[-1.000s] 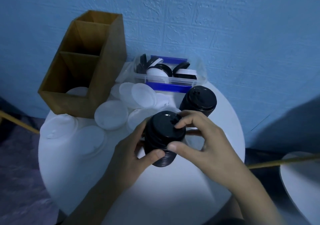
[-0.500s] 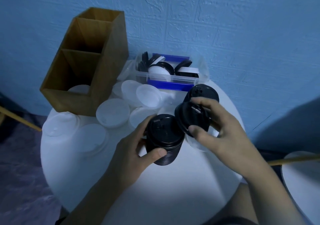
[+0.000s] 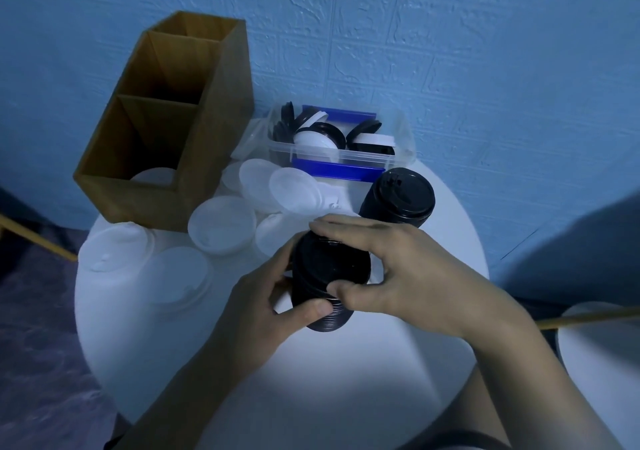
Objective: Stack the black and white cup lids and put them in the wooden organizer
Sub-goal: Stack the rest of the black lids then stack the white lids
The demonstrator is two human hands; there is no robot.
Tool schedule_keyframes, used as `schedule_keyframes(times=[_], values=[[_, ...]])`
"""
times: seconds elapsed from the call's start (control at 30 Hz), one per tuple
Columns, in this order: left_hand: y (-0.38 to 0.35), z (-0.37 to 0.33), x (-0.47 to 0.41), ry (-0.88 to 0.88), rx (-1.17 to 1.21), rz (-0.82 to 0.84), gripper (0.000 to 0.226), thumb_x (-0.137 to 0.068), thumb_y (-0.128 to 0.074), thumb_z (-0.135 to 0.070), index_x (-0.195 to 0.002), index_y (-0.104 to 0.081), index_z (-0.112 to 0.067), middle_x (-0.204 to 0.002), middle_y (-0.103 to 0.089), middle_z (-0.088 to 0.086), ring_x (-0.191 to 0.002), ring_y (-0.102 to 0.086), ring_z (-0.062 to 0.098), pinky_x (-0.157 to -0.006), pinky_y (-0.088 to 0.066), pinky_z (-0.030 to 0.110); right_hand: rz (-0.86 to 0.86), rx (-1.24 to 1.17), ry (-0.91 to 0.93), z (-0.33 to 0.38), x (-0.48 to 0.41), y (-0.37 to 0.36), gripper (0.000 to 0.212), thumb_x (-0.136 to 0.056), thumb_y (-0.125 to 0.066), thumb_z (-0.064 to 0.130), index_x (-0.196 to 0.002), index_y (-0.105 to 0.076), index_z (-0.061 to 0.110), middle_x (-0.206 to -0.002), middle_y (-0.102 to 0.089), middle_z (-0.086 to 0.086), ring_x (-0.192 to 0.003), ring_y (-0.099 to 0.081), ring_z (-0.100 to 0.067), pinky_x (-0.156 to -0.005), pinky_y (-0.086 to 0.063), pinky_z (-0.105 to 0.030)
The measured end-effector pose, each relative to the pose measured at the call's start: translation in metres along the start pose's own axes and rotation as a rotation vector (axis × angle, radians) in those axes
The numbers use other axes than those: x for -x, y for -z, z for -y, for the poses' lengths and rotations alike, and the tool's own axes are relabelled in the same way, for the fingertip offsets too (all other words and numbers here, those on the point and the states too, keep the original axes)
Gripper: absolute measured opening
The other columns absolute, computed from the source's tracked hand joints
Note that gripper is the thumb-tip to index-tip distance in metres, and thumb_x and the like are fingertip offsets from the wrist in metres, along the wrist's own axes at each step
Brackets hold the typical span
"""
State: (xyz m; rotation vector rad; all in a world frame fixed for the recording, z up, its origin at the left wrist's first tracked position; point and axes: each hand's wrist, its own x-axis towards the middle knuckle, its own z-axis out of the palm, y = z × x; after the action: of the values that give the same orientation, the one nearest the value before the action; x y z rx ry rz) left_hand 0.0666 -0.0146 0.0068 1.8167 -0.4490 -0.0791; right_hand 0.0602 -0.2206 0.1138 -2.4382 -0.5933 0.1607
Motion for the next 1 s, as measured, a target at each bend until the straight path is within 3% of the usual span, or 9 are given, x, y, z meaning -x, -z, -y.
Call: schedule_keyframes(times=[0.1, 0.4, 0.5, 0.67, 0.8, 1.0], values=[[0.000, -0.002, 0.000, -0.017, -0.002, 0.002, 0.069, -0.075, -0.075, -0.037, -0.134, -0.048, -0.060, -0.124, -0.070, -0.008, -0.118, -0.066, 0.020, -0.101, -0.052, 0.049, 0.001, -0.021, 0.003, -0.004, -0.001, 0.000, 0.063, -0.084, -0.073, 0.035, -0.144, -0.054, 0.031, -0.139, -0.051, 0.032, -0.131, -0.048, 0.004, -0.108, -0.043, -0.028], [-0.001, 0.000, 0.001, 0.004, -0.014, -0.007, 0.074, -0.071, -0.077, -0.039, -0.139, -0.049, -0.049, -0.124, -0.070, -0.009, -0.116, -0.067, 0.018, -0.098, -0.055, 0.048, -0.127, -0.060, 0.004, -0.017, 0.011, -0.021, 0.062, -0.087, -0.065, 0.055, -0.144, -0.049, 0.036, -0.138, -0.046, 0.034, -0.132, -0.044, 0.008, -0.106, -0.035, -0.013], [-0.001, 0.001, 0.002, -0.012, -0.037, -0.022, 0.077, -0.071, -0.076, -0.041, -0.142, -0.047, -0.046, -0.127, -0.068, -0.012, -0.117, -0.067, 0.016, -0.098, -0.055, 0.046, -0.176, -0.133, -0.016, -0.022, 0.015, -0.028, 0.062, -0.084, -0.065, 0.059, -0.141, -0.048, 0.041, -0.138, -0.050, 0.032, -0.132, -0.048, 0.003, -0.107, -0.040, -0.020], [-0.003, 0.006, 0.006, -0.061, -0.103, -0.015, 0.090, -0.082, -0.071, -0.058, -0.155, -0.018, -0.053, -0.142, -0.059, -0.014, -0.127, -0.060, 0.011, -0.101, -0.055, 0.045, -0.220, -0.347, -0.056, -0.027, 0.016, -0.037, 0.068, -0.078, -0.075, 0.055, -0.140, -0.050, 0.041, -0.132, -0.062, 0.022, -0.127, -0.057, -0.005, -0.109, -0.046, -0.037], [0.002, 0.004, 0.002, -0.051, -0.045, -0.044, 0.079, -0.082, -0.059, -0.075, -0.151, -0.034, -0.045, -0.143, -0.058, -0.014, -0.129, -0.058, 0.014, -0.101, -0.052, 0.051, -0.257, -0.424, -0.028, -0.028, 0.012, -0.044, 0.061, -0.082, -0.076, 0.047, -0.137, -0.052, 0.037, -0.131, -0.063, 0.018, -0.128, -0.058, -0.011, -0.109, -0.046, -0.041], [0.001, 0.004, -0.002, -0.050, -0.001, -0.044, 0.065, -0.083, -0.067, -0.049, -0.144, -0.045, -0.042, -0.139, -0.061, -0.008, -0.128, -0.059, 0.022, -0.102, -0.050, 0.054, -0.208, -0.396, -0.017, -0.034, 0.010, -0.041, 0.060, -0.084, -0.071, 0.055, -0.138, -0.050, 0.040, -0.132, -0.062, 0.019, -0.128, -0.058, -0.010, -0.107, -0.047, -0.041]])
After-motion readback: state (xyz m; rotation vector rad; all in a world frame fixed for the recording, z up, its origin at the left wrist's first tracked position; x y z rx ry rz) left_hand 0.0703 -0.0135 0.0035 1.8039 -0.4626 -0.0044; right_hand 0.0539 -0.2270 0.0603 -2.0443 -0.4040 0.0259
